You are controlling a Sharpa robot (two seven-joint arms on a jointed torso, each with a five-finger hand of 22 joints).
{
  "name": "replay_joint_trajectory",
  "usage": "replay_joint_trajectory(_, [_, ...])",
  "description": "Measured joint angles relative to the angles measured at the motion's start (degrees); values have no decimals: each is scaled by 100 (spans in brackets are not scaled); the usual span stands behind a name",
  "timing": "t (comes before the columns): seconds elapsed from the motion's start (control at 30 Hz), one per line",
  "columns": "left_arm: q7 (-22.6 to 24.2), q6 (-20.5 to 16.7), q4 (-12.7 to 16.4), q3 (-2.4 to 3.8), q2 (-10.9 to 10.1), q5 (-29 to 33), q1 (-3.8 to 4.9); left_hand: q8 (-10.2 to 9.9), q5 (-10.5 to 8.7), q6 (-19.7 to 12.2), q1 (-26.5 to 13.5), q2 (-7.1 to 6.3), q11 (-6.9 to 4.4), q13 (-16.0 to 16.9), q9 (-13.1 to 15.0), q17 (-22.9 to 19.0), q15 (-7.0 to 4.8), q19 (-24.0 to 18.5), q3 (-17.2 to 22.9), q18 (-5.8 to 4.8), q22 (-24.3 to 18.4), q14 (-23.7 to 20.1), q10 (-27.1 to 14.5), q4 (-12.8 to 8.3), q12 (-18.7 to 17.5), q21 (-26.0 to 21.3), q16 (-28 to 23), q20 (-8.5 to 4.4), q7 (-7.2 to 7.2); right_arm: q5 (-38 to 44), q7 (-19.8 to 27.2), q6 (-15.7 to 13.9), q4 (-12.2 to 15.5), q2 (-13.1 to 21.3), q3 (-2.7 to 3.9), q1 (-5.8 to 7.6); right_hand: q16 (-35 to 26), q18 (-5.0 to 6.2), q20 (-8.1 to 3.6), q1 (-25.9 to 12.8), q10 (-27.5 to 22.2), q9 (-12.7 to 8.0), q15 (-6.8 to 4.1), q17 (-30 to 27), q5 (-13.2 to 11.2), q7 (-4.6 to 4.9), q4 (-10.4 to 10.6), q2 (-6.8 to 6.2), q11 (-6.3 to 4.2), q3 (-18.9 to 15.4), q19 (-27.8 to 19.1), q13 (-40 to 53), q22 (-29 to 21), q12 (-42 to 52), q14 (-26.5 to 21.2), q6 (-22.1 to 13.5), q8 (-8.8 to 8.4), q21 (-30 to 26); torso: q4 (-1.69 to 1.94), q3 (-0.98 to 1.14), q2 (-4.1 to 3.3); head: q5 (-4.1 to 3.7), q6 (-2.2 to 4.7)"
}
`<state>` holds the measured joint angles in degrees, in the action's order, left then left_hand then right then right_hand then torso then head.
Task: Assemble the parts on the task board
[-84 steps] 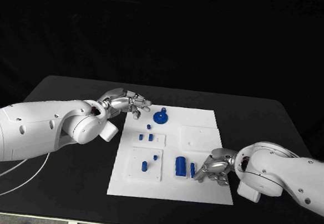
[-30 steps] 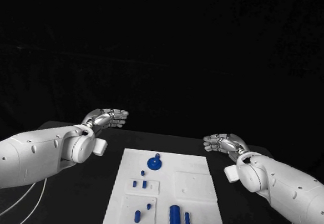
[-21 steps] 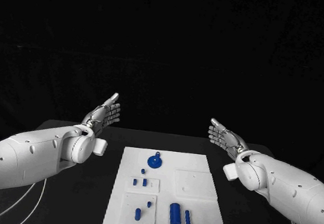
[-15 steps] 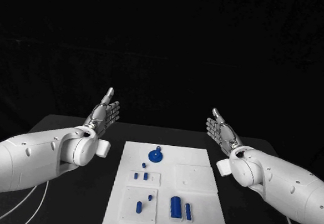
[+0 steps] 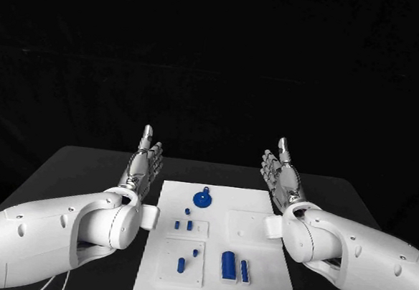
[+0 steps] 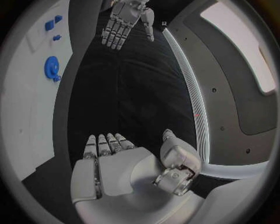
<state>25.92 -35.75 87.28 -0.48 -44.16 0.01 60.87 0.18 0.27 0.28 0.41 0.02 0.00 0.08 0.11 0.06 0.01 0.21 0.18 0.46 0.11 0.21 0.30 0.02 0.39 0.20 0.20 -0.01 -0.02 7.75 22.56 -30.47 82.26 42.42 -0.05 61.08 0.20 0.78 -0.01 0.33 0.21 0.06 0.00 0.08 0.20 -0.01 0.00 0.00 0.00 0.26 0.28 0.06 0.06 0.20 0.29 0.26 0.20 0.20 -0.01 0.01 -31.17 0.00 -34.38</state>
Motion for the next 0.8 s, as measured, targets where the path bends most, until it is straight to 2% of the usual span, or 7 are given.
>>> replay_joint_trajectory(0.03, [38,-129,90,15,-20,0,-25,0,0,0,0,0,0,-1,-1,0,0,0,0,0,-2,0,0,0,0,0,0,0,0,-97,75,-174,167,49,0,-19,0,0,0,0,0,0,0,-1,0,0,0,0,0,0,0,-1,-1,0,0,0,0,0,0,0,0,0,0])
replay_joint_trajectory(0.17, [131,-427,234,38,-52,1,-66,0,0,0,0,0,0,-2,-5,0,0,0,0,0,-5,0,0,0,0,0,0,0,0,-352,270,-636,546,164,1,-59,0,0,0,0,0,0,2,-3,0,0,0,0,0,0,0,-1,-1,0,-2,0,0,0,1,0,0,0,0])
replay_joint_trajectory(0.3, [192,-585,248,40,-57,2,-68,0,0,0,0,0,0,-3,-6,0,0,0,0,0,-6,0,0,0,0,0,0,0,0,-531,411,-961,729,217,1,-81,0,1,0,0,0,-1,3,-3,1,0,0,0,0,0,0,-1,-1,0,-2,0,0,0,1,0,0,0,0])
replay_joint_trajectory(0.5, [242,-700,249,41,-58,4,-68,0,0,0,0,0,0,-2,-6,0,0,0,0,0,-6,0,0,0,0,0,0,0,0,-675,529,-1197,756,226,2,-85,0,0,0,0,0,0,3,-3,1,0,0,0,0,0,0,-1,0,0,-2,0,1,0,1,0,0,0,0])
replay_joint_trajectory(0.8, [270,-767,250,41,-58,6,-68,0,0,0,1,0,0,-1,-4,1,0,0,0,0,-6,0,1,0,0,0,0,0,0,-759,595,-1320,757,226,2,-85,0,1,0,0,1,0,3,-2,2,1,0,0,0,0,1,0,0,1,-2,1,1,0,1,-1,0,0,0])
